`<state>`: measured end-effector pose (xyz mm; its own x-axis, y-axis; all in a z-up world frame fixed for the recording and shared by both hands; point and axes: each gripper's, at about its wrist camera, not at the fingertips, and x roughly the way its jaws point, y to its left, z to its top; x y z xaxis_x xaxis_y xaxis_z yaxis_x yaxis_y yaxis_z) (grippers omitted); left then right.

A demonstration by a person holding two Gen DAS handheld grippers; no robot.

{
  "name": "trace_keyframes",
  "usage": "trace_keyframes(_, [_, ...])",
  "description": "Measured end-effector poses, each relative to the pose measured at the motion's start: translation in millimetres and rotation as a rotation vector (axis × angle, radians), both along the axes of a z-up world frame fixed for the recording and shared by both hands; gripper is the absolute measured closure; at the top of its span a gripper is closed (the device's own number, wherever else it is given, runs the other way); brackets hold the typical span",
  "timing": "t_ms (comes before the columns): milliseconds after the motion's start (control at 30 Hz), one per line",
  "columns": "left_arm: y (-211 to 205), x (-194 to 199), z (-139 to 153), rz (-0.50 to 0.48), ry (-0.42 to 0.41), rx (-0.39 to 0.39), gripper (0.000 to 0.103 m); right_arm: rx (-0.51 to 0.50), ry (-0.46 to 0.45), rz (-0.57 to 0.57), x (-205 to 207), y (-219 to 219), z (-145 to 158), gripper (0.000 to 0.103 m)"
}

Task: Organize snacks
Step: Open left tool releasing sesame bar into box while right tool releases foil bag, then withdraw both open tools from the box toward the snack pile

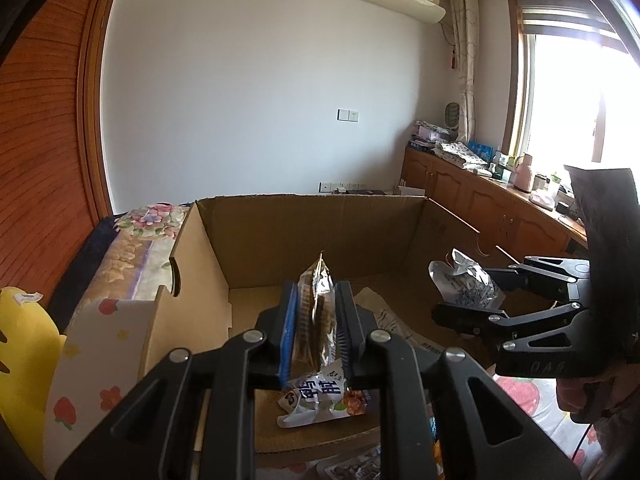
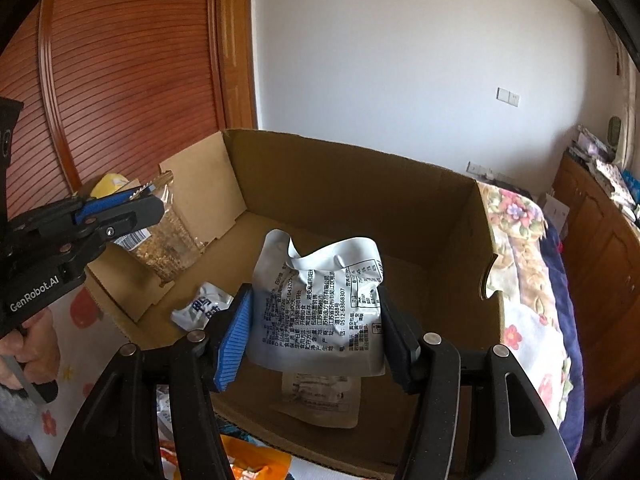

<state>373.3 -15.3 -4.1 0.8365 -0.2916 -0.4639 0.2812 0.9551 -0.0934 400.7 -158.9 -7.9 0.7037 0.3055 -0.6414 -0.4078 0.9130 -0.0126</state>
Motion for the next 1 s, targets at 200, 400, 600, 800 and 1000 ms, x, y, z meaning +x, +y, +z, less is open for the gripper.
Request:
trace_keyframes(200, [5, 0, -5, 0.008, 0.001, -0.011, 0.071, -0.007, 0.014, -0.007, 4, -1, -2, 0.038])
trace_keyframes(400, [5, 0, -11, 0.01, 0.0, 0.01, 0.062, -0.031, 0.004, -0.022, 3, -1, -3, 0.03])
trace_keyframes(600, [3, -1, -15, 0.002, 0.003, 0.041, 0.059, -0.013, 0.007, -0.039, 5, -9, -5, 0.025])
trace_keyframes(800, [2, -8, -13, 0.001, -0.01, 0.055, 0.059, 0.025, -0.008, -0.043, -7, -17, 3, 0.025])
trace_keyframes(1000, [-2, -22, -5, -0.005, -0.024, 0.065, 0.058, 0.045, -0.033, -0.033, -42, -26, 22, 0.025])
